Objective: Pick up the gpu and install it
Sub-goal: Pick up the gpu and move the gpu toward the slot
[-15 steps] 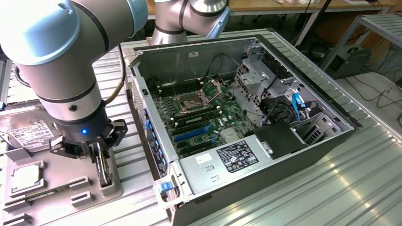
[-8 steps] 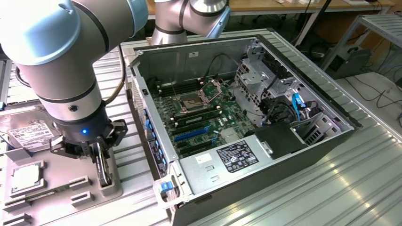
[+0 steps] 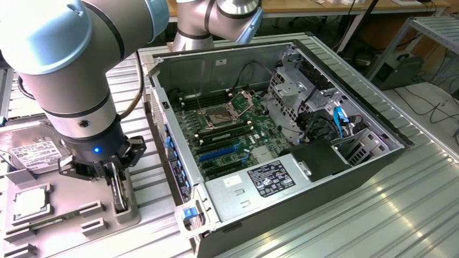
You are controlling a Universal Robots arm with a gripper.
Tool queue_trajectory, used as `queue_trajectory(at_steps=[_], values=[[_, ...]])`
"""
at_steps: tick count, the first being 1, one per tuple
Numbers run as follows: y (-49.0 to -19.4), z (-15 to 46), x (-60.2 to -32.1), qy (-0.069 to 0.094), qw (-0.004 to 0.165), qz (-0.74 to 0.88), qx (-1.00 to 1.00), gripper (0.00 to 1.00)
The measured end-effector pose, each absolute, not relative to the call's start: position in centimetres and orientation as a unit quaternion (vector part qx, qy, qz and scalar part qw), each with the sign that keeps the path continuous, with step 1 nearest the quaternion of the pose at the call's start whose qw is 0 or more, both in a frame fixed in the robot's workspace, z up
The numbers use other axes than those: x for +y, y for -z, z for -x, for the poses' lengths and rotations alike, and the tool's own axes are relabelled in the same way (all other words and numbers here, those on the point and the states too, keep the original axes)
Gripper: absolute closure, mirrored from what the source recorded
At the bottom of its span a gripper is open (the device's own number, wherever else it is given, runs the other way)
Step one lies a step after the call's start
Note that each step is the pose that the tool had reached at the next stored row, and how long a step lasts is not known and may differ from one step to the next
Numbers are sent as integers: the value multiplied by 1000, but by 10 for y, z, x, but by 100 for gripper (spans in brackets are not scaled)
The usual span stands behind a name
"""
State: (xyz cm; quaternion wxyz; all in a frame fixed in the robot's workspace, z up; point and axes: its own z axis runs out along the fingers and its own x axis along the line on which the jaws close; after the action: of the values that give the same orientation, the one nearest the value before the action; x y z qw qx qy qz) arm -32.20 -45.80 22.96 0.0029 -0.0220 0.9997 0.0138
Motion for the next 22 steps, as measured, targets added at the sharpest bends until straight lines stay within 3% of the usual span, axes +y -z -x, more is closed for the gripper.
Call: queue_trajectory(at_steps=[13,22], values=[[-230,322,-458,-14,3,22,1000,72],[-247,322,-458,-14,3,22,1000,72]])
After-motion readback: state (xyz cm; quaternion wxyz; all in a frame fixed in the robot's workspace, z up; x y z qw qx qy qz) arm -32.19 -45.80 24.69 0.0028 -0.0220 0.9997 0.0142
